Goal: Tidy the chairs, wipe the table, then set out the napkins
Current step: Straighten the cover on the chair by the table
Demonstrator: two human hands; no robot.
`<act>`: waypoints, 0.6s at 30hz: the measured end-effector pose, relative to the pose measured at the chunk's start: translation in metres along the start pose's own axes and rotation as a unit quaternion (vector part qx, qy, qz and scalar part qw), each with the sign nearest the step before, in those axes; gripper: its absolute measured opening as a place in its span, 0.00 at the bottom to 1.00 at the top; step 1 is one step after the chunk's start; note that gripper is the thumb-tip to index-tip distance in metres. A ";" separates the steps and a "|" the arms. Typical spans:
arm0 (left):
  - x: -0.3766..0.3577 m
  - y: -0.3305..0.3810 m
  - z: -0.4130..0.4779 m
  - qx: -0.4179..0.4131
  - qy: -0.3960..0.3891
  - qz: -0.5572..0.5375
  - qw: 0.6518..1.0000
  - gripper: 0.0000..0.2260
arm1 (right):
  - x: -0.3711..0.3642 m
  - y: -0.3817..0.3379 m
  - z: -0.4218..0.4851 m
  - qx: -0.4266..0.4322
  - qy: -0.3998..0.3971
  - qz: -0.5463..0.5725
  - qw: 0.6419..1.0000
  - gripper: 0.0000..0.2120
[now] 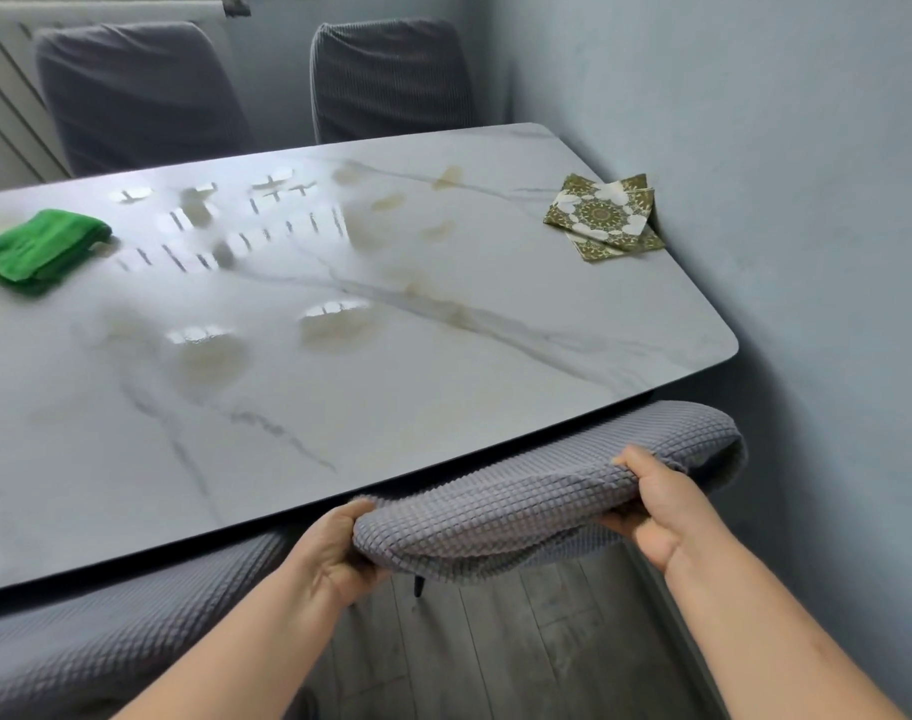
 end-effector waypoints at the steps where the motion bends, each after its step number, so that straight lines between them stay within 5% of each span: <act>1: 0.001 0.000 0.000 -0.001 0.003 0.000 1.000 0.10 | 0.000 0.000 0.001 0.002 -0.002 0.003 1.000 0.07; 9: -0.008 0.005 -0.007 -0.001 0.048 0.018 0.999 0.06 | -0.007 0.014 0.004 -0.003 0.014 0.039 0.999 0.06; 14: -0.027 0.013 -0.012 0.027 0.107 0.152 0.982 0.05 | -0.015 0.010 -0.004 -0.013 0.038 0.022 0.999 0.03; 18: -0.032 0.025 -0.019 0.040 0.160 0.248 0.955 0.22 | -0.030 0.002 -0.019 -0.004 0.058 -0.017 0.998 0.09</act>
Point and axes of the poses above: each hand's wrist, its own z-axis towards the middle knuckle, its own x-axis out of the back of the hand, y = z × x, the point moved 1 cm from there along z, towards the middle knuckle, and after that the axes turned 14 degrees about -y, right-handed, at the moved point
